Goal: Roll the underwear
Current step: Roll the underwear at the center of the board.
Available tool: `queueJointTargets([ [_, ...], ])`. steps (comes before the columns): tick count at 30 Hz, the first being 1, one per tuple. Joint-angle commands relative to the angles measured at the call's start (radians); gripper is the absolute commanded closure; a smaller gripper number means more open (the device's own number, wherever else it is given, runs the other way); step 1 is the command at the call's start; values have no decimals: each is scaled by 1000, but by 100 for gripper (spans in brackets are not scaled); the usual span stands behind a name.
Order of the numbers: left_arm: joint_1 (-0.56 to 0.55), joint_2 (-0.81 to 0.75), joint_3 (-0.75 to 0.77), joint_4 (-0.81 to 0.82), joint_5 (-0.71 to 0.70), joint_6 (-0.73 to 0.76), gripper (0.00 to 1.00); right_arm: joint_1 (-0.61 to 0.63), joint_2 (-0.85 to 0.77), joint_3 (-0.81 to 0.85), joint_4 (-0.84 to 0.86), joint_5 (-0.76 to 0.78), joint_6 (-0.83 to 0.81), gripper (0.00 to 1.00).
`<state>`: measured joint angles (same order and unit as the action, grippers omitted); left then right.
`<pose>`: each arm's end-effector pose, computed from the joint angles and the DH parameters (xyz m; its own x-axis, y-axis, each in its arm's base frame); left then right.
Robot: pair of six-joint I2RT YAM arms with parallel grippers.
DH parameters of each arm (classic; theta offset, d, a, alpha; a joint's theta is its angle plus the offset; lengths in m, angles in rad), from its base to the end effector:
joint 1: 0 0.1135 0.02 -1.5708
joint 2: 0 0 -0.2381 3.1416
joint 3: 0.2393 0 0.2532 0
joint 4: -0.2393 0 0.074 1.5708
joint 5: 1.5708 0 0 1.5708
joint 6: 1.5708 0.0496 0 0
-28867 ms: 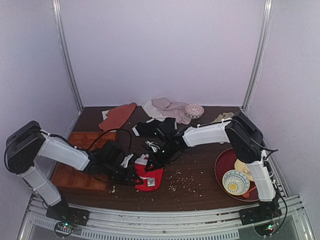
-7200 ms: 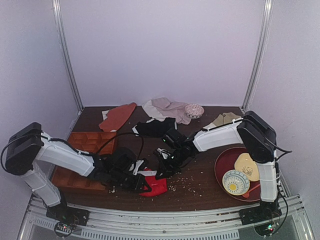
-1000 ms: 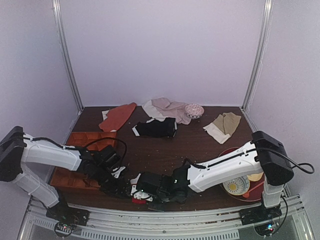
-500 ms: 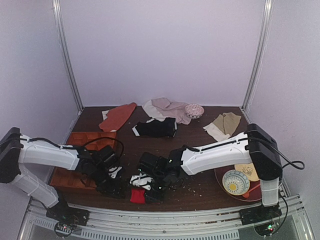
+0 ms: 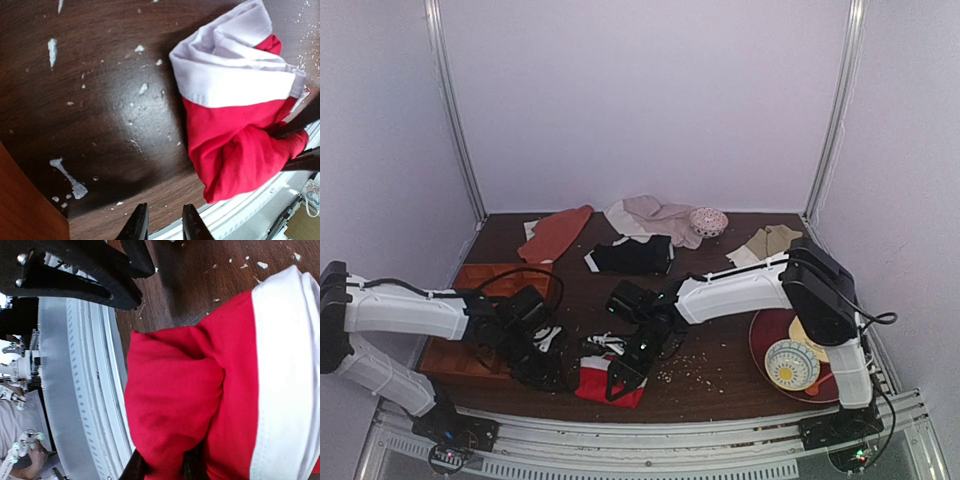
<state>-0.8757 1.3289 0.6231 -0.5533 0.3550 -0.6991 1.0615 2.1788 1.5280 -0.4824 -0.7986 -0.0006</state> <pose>0.1315 -0.1847 0.1161 -0.9739 0.2258 -0.0218 0.2112 0.8674 -0.4506 0.1806 0.3963 0.1093 -0.4412 -0.7909 -0.4242 -0.7574 0.0747 0.6486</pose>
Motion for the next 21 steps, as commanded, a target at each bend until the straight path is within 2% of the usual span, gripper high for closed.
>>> queueJointTargets([
  [1, 10, -42, 27, -22, -35, 4, 75, -44, 77, -11, -12, -134, 112, 100],
  [8, 14, -82, 27, -2, -44, 24, 71, -93, 132, 4, 2, -231, 206, 100],
  [13, 13, -118, -9, 67, -33, 33, 67, -110, 168, 41, -63, -230, 212, 100],
  [21, 14, -115, -30, 125, -15, 42, 66, -123, 222, 77, -157, -184, 211, 100],
])
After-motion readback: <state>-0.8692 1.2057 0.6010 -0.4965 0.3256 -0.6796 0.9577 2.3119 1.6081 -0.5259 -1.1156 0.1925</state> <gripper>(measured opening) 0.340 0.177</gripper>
